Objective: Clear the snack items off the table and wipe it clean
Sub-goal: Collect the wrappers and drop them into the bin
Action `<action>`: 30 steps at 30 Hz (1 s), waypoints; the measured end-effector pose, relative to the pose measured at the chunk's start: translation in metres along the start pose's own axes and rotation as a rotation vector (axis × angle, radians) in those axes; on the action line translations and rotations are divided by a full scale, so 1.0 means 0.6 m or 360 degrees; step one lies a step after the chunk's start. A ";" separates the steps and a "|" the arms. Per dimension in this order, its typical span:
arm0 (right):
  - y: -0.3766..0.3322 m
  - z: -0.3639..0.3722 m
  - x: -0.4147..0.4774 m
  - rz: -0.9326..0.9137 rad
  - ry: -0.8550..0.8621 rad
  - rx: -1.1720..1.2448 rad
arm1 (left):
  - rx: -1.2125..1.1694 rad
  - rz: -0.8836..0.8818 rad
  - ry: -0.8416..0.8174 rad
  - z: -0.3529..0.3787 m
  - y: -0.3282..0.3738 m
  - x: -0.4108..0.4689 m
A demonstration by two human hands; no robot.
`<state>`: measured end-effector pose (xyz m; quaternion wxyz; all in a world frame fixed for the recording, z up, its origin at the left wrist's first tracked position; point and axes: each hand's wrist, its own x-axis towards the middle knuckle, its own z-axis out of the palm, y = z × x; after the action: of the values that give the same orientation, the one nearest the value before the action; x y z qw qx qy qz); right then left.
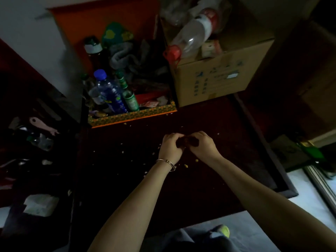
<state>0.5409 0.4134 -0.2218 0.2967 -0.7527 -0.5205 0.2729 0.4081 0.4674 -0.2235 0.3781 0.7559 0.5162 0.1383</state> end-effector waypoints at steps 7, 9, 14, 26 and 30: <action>0.124 -0.173 -0.084 0.0068 0.0158 -0.0073 | -0.0049 0.0200 -0.0110 0.135 0.173 -0.033; 0.159 -0.220 -0.105 0.0101 0.0216 -0.0078 | -0.0080 0.0258 -0.0153 0.172 0.220 -0.042; 0.238 -0.331 -0.158 0.0190 0.0355 -0.0115 | -0.0110 0.0372 -0.0229 0.272 0.326 -0.050; 0.403 -0.487 -0.220 0.0514 0.0574 -0.0075 | -0.0067 0.0656 -0.0493 0.479 0.485 -0.013; 0.457 -0.507 -0.218 0.0638 0.0600 -0.0014 | -0.0034 0.0671 -0.0576 0.537 0.511 0.009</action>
<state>0.8901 0.1630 -0.2035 0.3252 -0.8794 -0.2980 0.1791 0.8108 0.2787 -0.2231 0.4351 0.8550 0.2701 0.0822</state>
